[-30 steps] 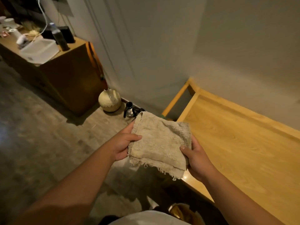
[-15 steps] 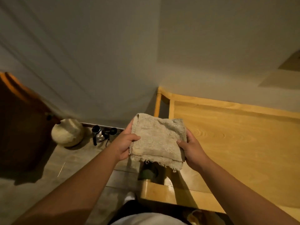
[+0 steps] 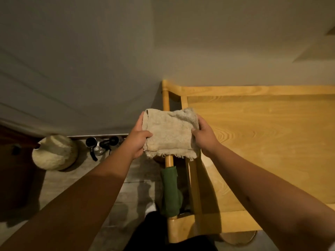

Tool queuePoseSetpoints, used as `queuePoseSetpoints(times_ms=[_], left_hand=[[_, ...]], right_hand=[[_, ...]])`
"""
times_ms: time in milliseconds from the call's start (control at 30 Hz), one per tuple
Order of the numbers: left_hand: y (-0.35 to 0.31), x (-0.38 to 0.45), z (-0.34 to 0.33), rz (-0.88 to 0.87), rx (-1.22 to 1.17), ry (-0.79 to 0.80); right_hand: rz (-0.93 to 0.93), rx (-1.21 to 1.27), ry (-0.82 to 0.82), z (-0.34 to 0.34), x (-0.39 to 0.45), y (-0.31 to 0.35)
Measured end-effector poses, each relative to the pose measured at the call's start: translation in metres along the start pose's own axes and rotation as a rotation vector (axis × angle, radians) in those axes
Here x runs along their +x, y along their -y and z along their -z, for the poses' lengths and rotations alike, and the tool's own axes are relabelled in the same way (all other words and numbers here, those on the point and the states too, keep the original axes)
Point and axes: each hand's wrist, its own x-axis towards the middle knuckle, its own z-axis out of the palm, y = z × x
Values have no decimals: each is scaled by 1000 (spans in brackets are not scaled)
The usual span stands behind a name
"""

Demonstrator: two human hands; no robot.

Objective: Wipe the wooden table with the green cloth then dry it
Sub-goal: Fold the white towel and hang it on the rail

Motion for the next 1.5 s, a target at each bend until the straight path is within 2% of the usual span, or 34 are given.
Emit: queuePoseSetpoints(times_ms=[67, 200, 300, 467, 567, 633, 700, 733, 800, 867, 933, 1033, 1100, 1167, 1267, 1300, 1400, 1433, 1500], left_hand=[[8, 16, 0, 8, 7, -32], [25, 36, 2, 46, 149, -110], [32, 39, 0, 146, 268, -166], [33, 35, 5, 247, 610, -312], [30, 27, -1, 86, 870, -389], [32, 20, -12, -139, 918, -313], [39, 17, -26, -266, 898, -187], [44, 18, -32, -269, 882, -137], [50, 20, -42, -203, 792, -57], [53, 24, -48, -151, 625, -6], [55, 27, -49, -145, 509, 18], [56, 34, -47, -139, 450, 53], [57, 37, -46, -132, 414, 76], [59, 40, -45, -124, 379, 75], [63, 39, -45, -137, 302, 64], [64, 39, -45, -146, 277, 58], [62, 39, -48, -171, 203, 44], [62, 39, -49, -176, 194, 46], [63, 41, -48, -193, 171, 61]], right_hand=[[-22, -63, -30, -3, 17, -12], [-187, -281, -87, -11, 35, -37], [-143, -460, -101, -16, 34, -42], [-97, -498, -34, -22, 31, -37], [-72, -515, 24, -26, 31, -31], [-27, -566, 26, -30, 30, -31], [3, -685, -27, -36, 25, -35], [14, -696, -69, -38, 23, -37], [42, -539, -82, -41, 19, -40], [27, -388, -1, -45, 19, -41], [-4, -401, 64, -52, 22, -44], [-51, -592, 158, -68, 28, -49], [-62, -574, 193, -74, 30, -48], [-44, -565, 145, -77, 27, -48], [140, -647, 32, -80, 18, -52], [155, -556, 59, -82, 16, -51], [31, -119, 137, -89, 14, -43], [11, -54, 126, -92, 13, -43], [-7, -81, 92, -97, 11, -45]])
